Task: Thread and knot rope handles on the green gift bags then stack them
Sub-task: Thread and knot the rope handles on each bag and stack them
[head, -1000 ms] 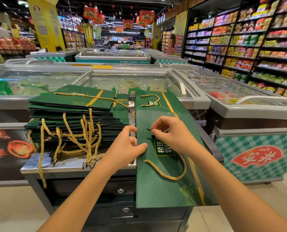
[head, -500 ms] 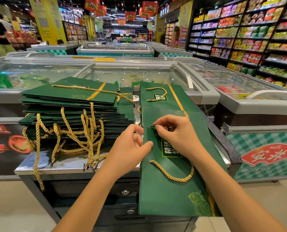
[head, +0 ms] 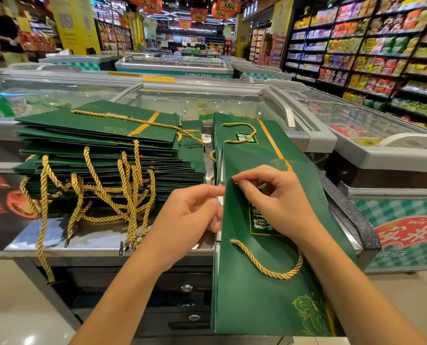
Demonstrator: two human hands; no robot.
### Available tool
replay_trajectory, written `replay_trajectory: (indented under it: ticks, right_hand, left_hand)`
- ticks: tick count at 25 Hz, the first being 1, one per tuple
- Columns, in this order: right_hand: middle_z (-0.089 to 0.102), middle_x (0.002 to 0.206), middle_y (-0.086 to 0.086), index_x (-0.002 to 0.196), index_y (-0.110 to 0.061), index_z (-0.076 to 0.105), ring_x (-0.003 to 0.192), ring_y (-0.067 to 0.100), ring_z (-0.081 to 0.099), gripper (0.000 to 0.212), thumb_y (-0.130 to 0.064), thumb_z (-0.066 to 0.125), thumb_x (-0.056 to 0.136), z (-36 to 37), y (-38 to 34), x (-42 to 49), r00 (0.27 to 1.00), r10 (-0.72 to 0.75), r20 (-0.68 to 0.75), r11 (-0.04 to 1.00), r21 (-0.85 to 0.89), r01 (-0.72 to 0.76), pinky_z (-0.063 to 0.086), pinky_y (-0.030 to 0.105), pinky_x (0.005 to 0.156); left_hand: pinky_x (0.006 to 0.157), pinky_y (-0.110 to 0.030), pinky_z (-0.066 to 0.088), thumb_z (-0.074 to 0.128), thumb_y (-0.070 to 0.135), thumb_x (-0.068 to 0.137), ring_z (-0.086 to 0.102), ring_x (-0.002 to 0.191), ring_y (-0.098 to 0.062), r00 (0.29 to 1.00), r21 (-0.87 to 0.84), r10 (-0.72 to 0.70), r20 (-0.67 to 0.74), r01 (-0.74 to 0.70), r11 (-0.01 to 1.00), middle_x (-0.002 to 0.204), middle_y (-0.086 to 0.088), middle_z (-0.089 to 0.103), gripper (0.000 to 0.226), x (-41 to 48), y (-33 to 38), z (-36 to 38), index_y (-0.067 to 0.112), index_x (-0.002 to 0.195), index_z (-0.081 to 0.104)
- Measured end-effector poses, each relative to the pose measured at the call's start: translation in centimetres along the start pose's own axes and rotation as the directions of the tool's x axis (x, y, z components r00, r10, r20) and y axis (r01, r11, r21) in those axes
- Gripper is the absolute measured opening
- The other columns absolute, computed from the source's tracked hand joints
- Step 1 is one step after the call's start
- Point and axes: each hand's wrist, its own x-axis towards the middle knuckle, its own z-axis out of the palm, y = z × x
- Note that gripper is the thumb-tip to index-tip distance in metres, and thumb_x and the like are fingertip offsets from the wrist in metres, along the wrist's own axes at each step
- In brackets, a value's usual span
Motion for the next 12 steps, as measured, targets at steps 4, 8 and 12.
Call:
replay_trajectory:
  ticks: [4,8,12]
  right_hand:
    - [0.074,0.080,-0.006,0.090,-0.016,0.077,0.072,0.010,0.067,0.005,-0.012,0.079,0.088,0.07,-0.19,0.13,0.995,0.077,-0.057,0.996,0.057,-0.073,0.054,0.026,0.069]
    - [0.074,0.078,-0.002,0.085,-0.017,0.076,0.073,0.019,0.069,0.005,-0.015,0.081,0.086,-0.05,-0.45,0.11,0.989,0.123,-0.081,0.988,0.104,-0.114,0.058,0.031,0.070]
    - [0.076,0.077,-0.002,0.086,-0.013,0.079,0.070,0.012,0.070,0.004,-0.014,0.077,0.089,-0.13,-0.85,-0.08,0.988,0.134,-0.072,0.985,0.117,-0.125,0.057,0.028,0.068]
  left_hand:
    - [0.060,-0.041,0.051,0.062,0.017,0.098,0.055,0.063,-0.022,1.000,-0.017,0.021,0.011,-0.021,1.000,0.067,-0.011,0.064,0.026,-0.02,-0.26,0.28,0.031,0.116,0.076]
    - [0.054,-0.021,0.049,0.064,0.014,0.097,0.060,0.056,-0.011,0.997,0.027,0.080,-0.020,-0.080,0.996,0.069,0.003,0.071,0.024,-0.01,0.02,0.62,0.019,0.118,0.075]
    - [0.065,-0.040,0.057,0.056,0.021,0.102,0.065,0.069,-0.025,0.986,0.157,0.168,0.021,-0.169,0.973,0.077,-0.002,0.071,0.027,-0.13,0.02,1.02,0.022,0.126,0.070]
